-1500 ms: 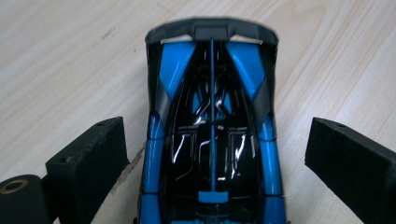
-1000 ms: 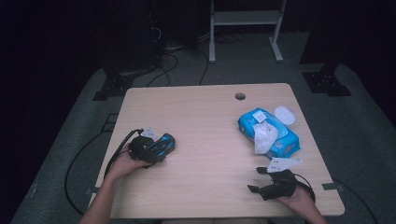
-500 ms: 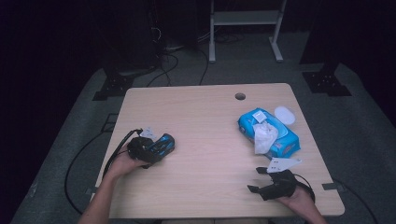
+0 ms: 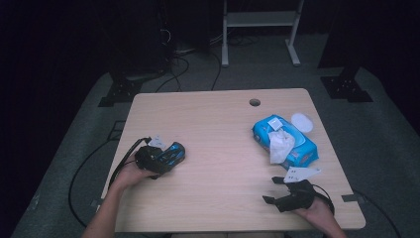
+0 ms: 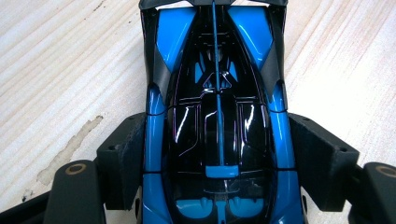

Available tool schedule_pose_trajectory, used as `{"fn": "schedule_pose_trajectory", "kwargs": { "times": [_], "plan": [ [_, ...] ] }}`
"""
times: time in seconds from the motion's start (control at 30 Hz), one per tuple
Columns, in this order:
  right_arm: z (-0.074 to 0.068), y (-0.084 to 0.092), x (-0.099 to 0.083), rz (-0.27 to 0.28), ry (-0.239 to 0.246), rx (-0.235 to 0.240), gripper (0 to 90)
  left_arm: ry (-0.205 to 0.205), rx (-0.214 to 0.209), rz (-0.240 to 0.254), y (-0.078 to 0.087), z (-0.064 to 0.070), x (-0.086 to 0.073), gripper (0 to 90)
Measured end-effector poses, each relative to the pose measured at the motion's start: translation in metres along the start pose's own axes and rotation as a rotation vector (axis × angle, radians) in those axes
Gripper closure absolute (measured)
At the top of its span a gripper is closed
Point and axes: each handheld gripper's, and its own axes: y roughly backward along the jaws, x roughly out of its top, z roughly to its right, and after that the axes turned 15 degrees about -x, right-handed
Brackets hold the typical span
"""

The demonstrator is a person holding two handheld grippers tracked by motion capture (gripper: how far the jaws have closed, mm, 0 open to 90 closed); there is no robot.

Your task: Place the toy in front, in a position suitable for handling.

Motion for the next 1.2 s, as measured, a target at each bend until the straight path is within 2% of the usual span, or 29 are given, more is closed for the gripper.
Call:
{"fn": "schedule_pose_trajectory", "kwargs": {
  "times": [0.23,0.37,0.5,0.73,0.83,0.87,0.9,1.03,1.2],
  "plan": [
    [-0.0001,-0.0008,0.0002,0.001,-0.002,0.002,21.3,0.002,-0.006,0.005,0.0032,-0.0011,-0.0018,26.0],
    [0.0004,-0.0007,0.0005,0.004,-0.004,0.002,21.3,0.006,-0.014,0.035,0.0065,-0.0013,-0.0013,26.6],
    [0.0002,-0.0007,0.0005,0.002,-0.004,0.003,21.3,0.000,-0.004,0.011,0.0055,-0.0010,-0.0001,26.6],
    [0.0001,-0.0001,0.0005,0.001,-0.002,0.004,21.3,-0.003,-0.023,-0.011,0.0054,-0.0029,-0.0010,26.2],
    [0.0003,0.0000,0.0003,0.001,-0.001,0.004,21.3,-0.039,-0.028,-0.049,0.0063,-0.0033,-0.0008,25.0],
    [0.0007,-0.0001,0.0003,0.001,0.001,0.003,21.3,-0.061,-0.026,-0.056,0.0055,-0.0033,-0.0017,24.5],
    [0.0009,-0.0001,0.0003,0.002,0.002,0.003,21.3,-0.063,-0.027,-0.052,0.0051,-0.0033,-0.0024,24.0],
    [0.0008,0.0001,0.0002,0.003,0.003,0.003,21.3,-0.037,-0.048,-0.049,0.0052,-0.0064,-0.0026,24.0],
    [0.0001,0.0003,0.0005,0.002,0.001,0.003,21.3,-0.019,-0.034,-0.050,0.0053,-0.0045,-0.0014,25.9]
  ]
}}
